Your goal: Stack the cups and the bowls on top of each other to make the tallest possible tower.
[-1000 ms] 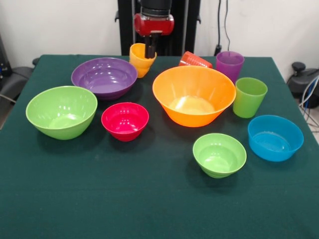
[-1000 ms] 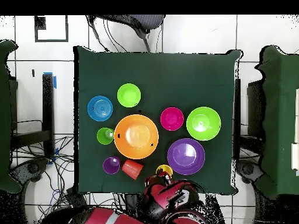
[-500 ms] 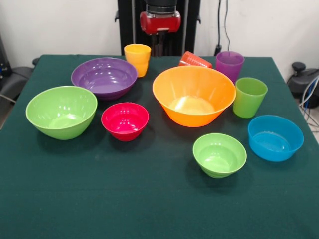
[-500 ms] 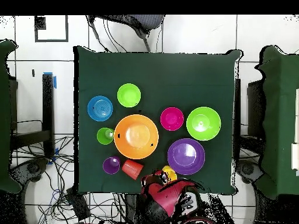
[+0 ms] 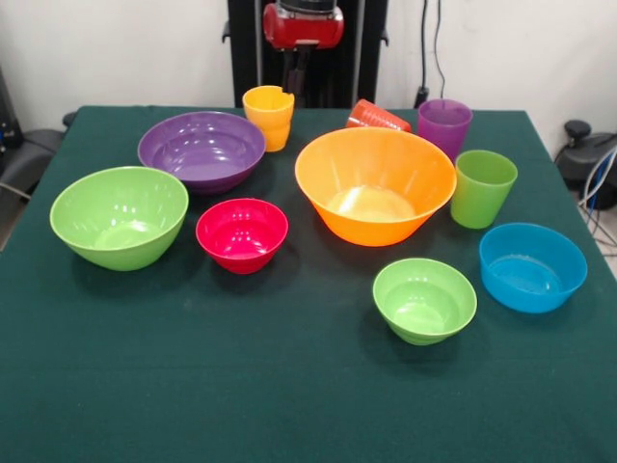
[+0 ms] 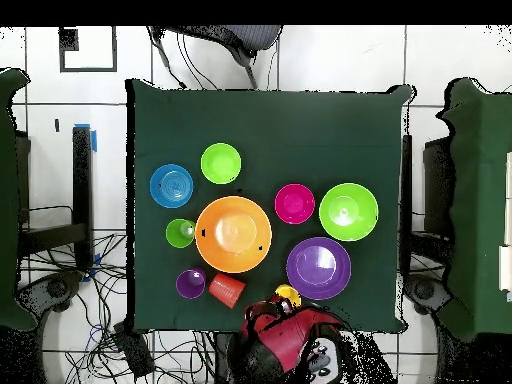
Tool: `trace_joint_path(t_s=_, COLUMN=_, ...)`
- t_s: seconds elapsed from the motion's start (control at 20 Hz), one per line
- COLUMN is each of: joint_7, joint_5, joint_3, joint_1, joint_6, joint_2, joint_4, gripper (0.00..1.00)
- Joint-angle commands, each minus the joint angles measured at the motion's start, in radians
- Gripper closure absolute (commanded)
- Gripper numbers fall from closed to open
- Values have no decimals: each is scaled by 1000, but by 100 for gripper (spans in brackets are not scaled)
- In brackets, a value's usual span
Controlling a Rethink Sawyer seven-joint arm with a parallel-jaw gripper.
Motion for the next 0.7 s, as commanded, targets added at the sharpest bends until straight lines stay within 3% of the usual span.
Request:
trace_joint_path(t_s=0.05, joint_7=-14, joint_5=-48, joint_3=116, joint_1=13, joint_6=78, joint_2=19, joint_4=-4, gripper=100)
trace_joint_path(t_s=0.25, joint_7=15, joint_5=-33, joint_3=200, joint_1=-50, joint_6=43, joint_2=49, joint_4=38, gripper=100)
trace_joint_path(t_s=0.45, joint_7=46, joint_5=-53, joint_3=190, joint_1=-44, joint_6=-33, joint_2=121, joint_4=21, gripper=100)
trace_joint_path(t_s=0.7, joint_7=60, joint_5=-60, joint_3=213, joint_1=-60, joint_6=-93, joint_2=148, joint_4=23, gripper=100)
